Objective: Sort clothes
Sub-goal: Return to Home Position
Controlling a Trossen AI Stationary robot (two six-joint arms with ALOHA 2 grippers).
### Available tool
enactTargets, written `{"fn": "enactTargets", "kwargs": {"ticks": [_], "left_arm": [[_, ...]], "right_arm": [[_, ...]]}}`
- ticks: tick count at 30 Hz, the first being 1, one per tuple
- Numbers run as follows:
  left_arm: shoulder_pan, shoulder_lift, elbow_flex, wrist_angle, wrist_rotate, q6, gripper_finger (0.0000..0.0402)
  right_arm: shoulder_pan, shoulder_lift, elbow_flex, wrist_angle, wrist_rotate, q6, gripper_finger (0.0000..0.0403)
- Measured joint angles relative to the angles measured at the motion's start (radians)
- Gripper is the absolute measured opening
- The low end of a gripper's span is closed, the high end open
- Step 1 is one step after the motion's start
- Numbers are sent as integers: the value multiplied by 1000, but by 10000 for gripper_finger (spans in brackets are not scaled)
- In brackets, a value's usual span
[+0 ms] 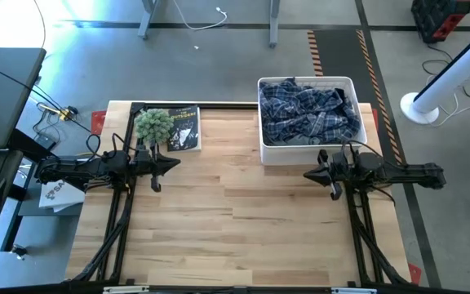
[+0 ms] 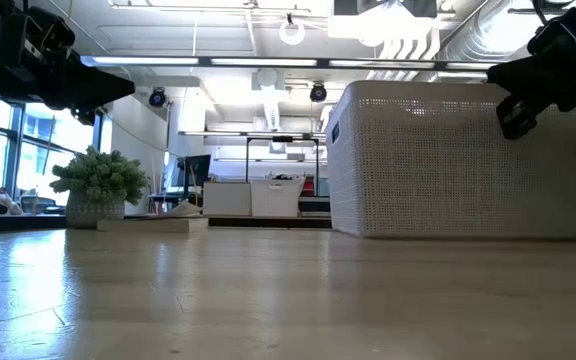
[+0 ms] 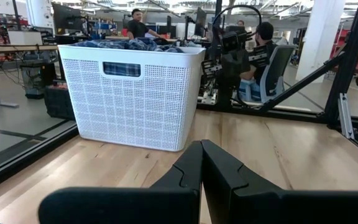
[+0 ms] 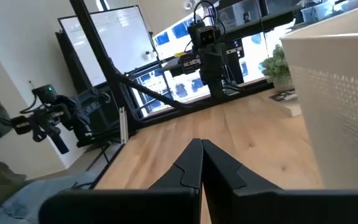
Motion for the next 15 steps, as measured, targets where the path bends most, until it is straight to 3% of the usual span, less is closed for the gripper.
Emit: {"fn": "enactTargets", "kwargs": {"ticks": [15], "left_arm": [[0,0,0,0,0,0,1]], "right_arm": [[0,0,0,0,-3,6,0]]}}
